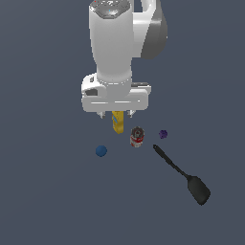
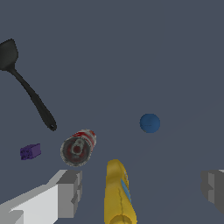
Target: Pick up a designated object from a clutter of objects.
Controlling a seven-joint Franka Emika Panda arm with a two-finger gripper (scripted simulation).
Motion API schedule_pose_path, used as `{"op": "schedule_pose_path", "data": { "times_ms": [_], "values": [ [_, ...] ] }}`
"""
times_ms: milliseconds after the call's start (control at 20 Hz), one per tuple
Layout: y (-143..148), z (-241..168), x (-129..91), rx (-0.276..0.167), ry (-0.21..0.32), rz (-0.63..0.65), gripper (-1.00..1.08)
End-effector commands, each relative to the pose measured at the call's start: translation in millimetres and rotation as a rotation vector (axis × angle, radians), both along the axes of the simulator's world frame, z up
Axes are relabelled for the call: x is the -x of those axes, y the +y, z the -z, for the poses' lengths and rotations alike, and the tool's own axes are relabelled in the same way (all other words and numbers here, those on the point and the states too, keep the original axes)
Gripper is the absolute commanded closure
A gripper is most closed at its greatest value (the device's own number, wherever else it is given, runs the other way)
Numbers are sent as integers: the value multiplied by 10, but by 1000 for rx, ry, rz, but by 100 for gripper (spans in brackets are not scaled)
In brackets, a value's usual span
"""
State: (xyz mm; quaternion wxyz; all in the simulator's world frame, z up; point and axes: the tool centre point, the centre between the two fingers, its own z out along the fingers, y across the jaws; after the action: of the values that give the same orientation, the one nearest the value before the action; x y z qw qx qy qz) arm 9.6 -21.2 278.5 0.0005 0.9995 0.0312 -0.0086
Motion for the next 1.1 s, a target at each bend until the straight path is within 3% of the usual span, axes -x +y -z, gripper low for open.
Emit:
{"op": "schedule_pose_path", "data": {
  "times_ms": [0,500,1050],
  "values": [
    [-68,159,-47,-2,-1,-32,-92],
    [-448,1031,-199,-8,-9,-203,-92],
    [-778,1784,-182,-6,-15,-348,-92]
  ]
}}
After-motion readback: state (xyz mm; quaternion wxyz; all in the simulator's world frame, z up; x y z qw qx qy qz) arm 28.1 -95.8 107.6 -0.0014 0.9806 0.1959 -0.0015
